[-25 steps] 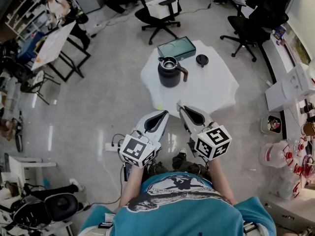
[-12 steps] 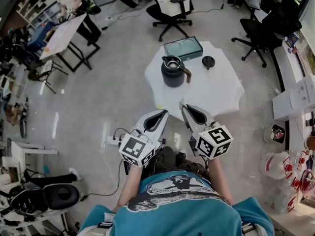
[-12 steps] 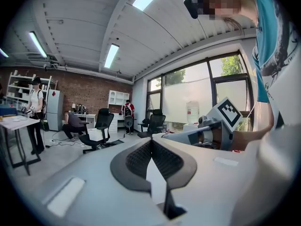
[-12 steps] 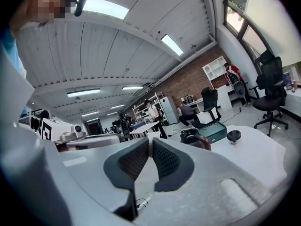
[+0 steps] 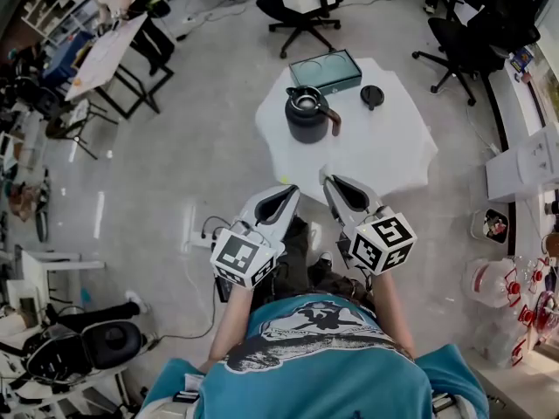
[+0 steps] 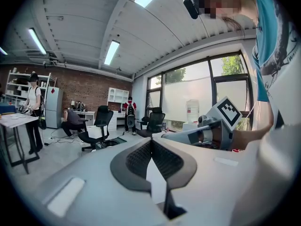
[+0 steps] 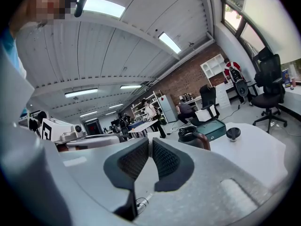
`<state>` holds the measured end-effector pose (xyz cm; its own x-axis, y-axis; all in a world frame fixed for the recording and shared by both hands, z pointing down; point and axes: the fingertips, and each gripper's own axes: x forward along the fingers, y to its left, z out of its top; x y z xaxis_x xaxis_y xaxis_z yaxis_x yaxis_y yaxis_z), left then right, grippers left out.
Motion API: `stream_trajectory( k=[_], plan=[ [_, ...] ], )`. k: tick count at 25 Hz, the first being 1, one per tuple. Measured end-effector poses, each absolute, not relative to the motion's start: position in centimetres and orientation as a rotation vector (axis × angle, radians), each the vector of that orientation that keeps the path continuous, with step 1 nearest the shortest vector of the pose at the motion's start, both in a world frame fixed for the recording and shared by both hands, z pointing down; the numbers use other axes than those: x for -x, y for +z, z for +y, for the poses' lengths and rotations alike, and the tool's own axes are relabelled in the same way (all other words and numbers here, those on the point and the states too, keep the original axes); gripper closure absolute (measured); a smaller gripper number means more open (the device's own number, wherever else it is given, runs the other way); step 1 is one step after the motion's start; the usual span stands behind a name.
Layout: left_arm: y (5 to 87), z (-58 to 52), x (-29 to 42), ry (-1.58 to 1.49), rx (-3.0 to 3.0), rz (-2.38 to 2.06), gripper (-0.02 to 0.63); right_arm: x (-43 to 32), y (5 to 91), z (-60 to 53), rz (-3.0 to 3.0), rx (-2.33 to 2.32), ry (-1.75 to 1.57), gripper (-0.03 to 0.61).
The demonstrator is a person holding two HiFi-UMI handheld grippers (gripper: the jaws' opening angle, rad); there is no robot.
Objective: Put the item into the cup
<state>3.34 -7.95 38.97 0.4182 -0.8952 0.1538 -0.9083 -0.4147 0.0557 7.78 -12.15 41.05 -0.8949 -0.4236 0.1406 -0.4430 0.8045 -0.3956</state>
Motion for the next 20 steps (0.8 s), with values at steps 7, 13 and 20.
stream_trajectory(
  k=[7,13,20],
  plan=[
    [39.1,-10.8,-1.4,0.159,-2.575,-1.579,0.611,-5.9,41.2,-15.4,-2.919,-0.755,0.649,0.554],
    [38.7,-14.7,1.5,0.15,-2.604,-1.531,0.611,-3.5,40.9,-19.4,-2.895,-0.822,0.635,0.554],
    [38.6,-19.0,4.3,0.139,-2.634,-1.454,0.611,-0.5,41.5,-23.7,-2.846,-0.877,0.642,0.554]
  ],
)
